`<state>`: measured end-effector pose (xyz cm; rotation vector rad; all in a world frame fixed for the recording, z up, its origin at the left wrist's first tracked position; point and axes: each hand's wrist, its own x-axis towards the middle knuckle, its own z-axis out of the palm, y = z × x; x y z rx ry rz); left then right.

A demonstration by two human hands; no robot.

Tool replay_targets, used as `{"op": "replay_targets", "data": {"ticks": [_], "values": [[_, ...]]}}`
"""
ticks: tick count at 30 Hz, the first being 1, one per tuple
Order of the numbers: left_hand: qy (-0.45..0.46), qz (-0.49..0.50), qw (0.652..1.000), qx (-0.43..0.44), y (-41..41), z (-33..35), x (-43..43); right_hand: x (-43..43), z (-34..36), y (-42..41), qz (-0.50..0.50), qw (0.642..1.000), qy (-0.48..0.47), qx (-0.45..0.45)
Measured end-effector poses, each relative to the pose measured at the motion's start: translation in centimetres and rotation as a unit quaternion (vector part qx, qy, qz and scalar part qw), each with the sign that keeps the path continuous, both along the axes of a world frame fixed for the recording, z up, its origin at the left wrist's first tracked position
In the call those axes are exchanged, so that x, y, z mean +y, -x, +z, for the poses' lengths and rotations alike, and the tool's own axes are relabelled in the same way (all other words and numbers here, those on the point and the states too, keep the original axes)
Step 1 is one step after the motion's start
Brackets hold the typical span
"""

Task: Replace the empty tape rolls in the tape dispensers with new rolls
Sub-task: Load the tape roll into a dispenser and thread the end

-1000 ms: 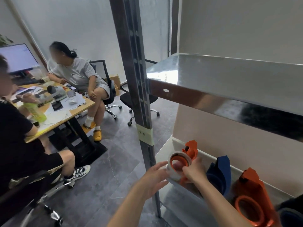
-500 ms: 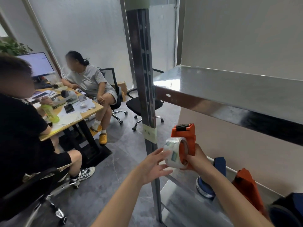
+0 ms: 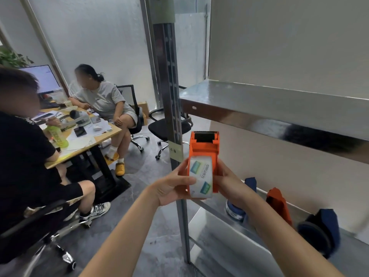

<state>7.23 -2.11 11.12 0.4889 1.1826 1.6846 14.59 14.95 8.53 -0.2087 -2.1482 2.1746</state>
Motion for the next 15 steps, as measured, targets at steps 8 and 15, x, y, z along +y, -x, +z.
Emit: {"op": "replay_targets", "data": {"ticks": [8, 15], "values": [[0.011, 0.030, 0.999, 0.028, 0.1, 0.8, -0.5, 0.2, 2.7, -1.0, -0.083, 0.982, -0.165, -0.027], [-0.004, 0.044, 0.997, 0.062, 0.6, 1.5, -0.8, -0.3, 6.8, -4.3, -0.035, 0.996, -0.076, 0.012]]}}
